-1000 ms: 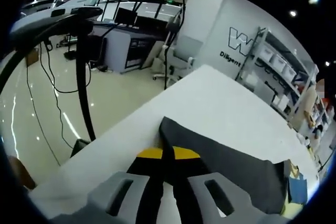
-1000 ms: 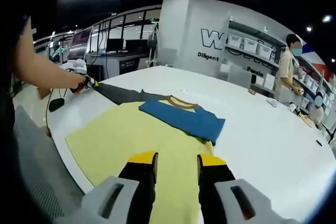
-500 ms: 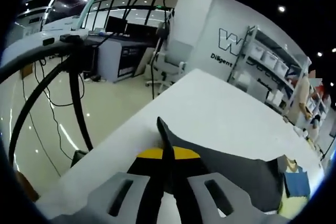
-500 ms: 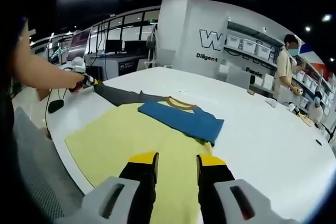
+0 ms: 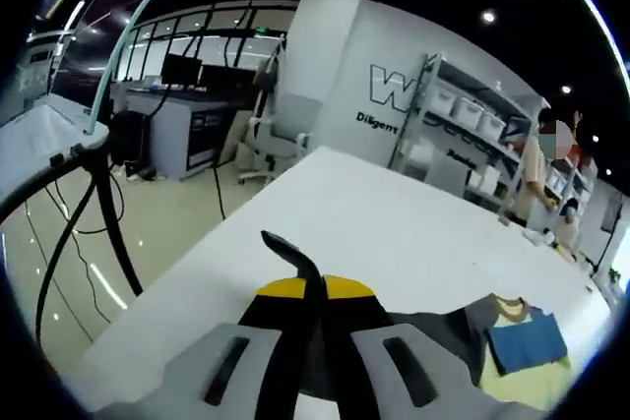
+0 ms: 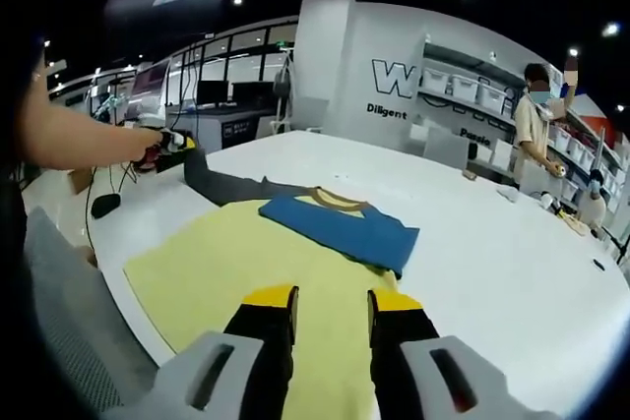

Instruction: Fold the garment on the visible template until the final outline fits inside the template.

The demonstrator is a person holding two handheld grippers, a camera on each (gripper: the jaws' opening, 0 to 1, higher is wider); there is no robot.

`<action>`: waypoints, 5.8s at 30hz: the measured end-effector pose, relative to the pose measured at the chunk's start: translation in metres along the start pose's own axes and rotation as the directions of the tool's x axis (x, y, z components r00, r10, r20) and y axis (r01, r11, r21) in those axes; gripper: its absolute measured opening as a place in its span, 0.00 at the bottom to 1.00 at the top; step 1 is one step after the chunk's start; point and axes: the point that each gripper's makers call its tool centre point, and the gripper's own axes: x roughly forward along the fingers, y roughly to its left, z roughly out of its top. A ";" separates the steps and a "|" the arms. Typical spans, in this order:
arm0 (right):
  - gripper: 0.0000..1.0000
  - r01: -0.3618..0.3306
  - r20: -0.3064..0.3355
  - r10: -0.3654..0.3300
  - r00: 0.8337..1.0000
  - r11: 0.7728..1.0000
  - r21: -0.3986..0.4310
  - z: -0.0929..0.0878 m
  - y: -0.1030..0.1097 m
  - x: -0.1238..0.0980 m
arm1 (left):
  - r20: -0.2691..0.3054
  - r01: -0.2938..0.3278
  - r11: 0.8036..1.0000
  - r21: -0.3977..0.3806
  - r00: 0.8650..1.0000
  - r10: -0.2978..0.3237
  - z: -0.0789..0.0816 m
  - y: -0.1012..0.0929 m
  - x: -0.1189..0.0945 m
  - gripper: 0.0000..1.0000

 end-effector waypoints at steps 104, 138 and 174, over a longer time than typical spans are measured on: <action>0.21 -0.023 0.057 0.016 0.998 0.994 0.109 0.008 -0.005 -0.006 | -0.313 0.607 0.720 0.336 0.793 -0.523 -0.160 -0.390 -0.027 0.10; 0.20 -0.025 0.063 0.014 0.998 0.985 0.170 0.007 -0.010 -0.006 | -0.466 0.629 0.473 0.617 0.777 -0.424 -0.224 -0.374 -0.019 0.18; 0.19 -0.036 0.064 0.024 0.998 0.983 0.181 0.006 -0.008 -0.006 | -0.367 0.604 0.505 0.617 0.788 -0.493 -0.204 -0.378 -0.029 0.01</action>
